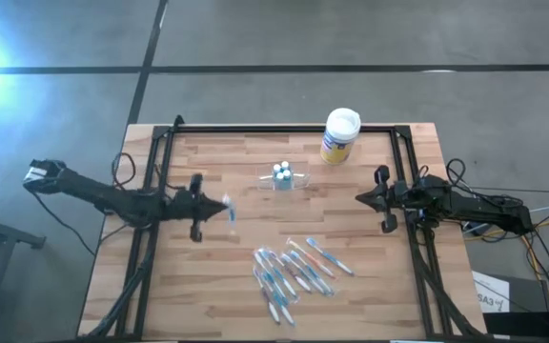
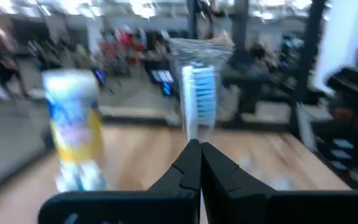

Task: Pick & Place toothbrushing station
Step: Put the blue toothbrush into the transparent organizer

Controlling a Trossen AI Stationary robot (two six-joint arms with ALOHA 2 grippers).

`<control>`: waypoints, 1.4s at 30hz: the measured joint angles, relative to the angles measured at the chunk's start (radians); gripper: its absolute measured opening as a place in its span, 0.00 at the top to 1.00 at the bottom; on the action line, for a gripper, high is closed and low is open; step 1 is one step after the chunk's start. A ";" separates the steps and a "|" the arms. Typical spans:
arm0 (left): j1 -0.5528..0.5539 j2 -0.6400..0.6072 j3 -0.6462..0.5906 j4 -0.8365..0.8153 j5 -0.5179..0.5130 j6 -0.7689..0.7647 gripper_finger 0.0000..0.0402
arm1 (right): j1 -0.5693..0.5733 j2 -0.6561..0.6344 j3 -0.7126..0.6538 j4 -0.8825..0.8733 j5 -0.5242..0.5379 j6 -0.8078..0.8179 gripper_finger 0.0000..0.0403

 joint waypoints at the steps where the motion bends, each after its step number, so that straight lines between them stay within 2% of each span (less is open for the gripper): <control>1: 0.021 0.007 0.030 -0.004 0.000 0.023 1.00 | 0.000 0.000 0.000 0.001 0.000 0.000 0.98; 8: 0.221 0.128 0.249 -0.056 -0.009 0.172 1.00 | 0.000 0.001 0.000 0.000 0.000 0.004 0.98; 12: 0.368 0.232 0.325 -0.063 -0.018 0.169 1.00 | 0.000 0.003 0.000 -0.002 0.000 0.002 0.98; 17: 0.499 0.389 0.373 -0.027 0.151 0.107 1.00 | 0.000 0.015 0.000 -0.001 0.000 0.000 0.98; 23: 0.528 0.575 0.423 0.074 0.194 0.102 1.00 | 0.000 0.025 0.000 0.000 0.000 0.000 0.98; 28: 0.530 0.686 0.467 0.079 0.189 0.126 1.00 | 0.001 0.025 0.000 -0.001 0.000 0.004 0.98; 32: 0.540 0.748 0.483 0.105 0.133 0.129 1.00 | 0.001 0.027 0.000 -0.005 0.000 0.008 0.98; 42: 0.542 0.847 0.447 0.139 0.102 0.100 1.00 | 0.001 0.027 0.000 -0.005 0.000 0.004 0.98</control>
